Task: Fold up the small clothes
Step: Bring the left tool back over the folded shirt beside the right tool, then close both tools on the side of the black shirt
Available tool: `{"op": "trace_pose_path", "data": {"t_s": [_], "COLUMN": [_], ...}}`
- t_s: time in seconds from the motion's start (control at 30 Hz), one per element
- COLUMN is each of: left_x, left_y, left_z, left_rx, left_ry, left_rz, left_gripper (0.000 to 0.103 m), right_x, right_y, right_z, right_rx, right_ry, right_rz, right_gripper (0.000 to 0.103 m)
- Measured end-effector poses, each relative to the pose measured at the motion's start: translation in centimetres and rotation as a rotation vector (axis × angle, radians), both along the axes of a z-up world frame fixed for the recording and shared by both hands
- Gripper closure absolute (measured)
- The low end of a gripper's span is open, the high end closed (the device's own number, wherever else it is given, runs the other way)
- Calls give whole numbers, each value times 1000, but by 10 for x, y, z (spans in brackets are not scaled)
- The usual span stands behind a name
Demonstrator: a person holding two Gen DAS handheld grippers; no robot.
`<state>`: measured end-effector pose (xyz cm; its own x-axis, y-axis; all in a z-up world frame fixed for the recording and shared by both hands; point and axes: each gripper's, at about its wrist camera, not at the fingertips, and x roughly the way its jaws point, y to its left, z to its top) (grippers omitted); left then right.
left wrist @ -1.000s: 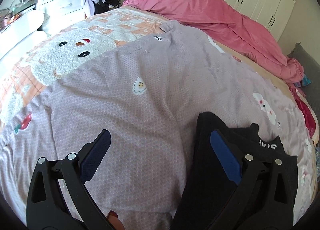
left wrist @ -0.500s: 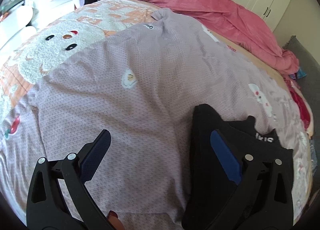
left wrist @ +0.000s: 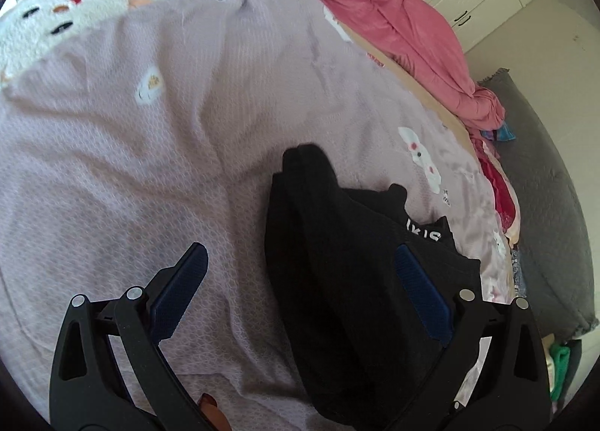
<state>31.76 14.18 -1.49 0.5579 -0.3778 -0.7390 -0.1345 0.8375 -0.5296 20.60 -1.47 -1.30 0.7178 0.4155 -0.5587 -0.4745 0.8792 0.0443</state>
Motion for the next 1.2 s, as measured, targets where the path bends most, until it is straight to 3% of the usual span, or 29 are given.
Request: {"op": "trace_pose_path", "data": {"t_s": [0.2,0.33,0.43,0.67,0.7,0.73,0.77,0.83,1.1,1.13,1.2], "left_x": [7,12,18,23,22,22,21,21,16,14,12], "left_y": [-9,-10,-14,-6,-4,-3,-1,-2,-13,-16,-22], "left_z": [-19,-27,-30,-31,-30,-29,-29,-28,-22,-20,-17], "left_rx": [2,1,38,16,14,14,15,19,6,10,9], "left_ry": [43,52,55,61,64,67,71,76,62,54,42], "left_rz": [-21,-31,-45,-46,-46,-47,-49,-59,-61,-61,-73], "left_gripper": [10,10,17,18,17,17,17,17,13,16,31], "right_x": [1,-4,-3,2,2,3,2,1,-8,-9,-10], "right_y": [5,18,25,53,57,60,61,55,24,23,19], "right_z": [-6,-13,-21,-37,-40,-41,-42,-36,-12,-12,-10], "right_rx": [-27,-130,-212,-354,-380,-406,-427,-382,-247,-229,-200], "right_ry": [30,33,31,27,12,-10,-40,-49,-106,-98,-90], "right_rz": [20,53,58,80,73,66,52,55,-11,-12,-22], "right_gripper": [95,67,64,41,42,52,74,92,94,94,94]}}
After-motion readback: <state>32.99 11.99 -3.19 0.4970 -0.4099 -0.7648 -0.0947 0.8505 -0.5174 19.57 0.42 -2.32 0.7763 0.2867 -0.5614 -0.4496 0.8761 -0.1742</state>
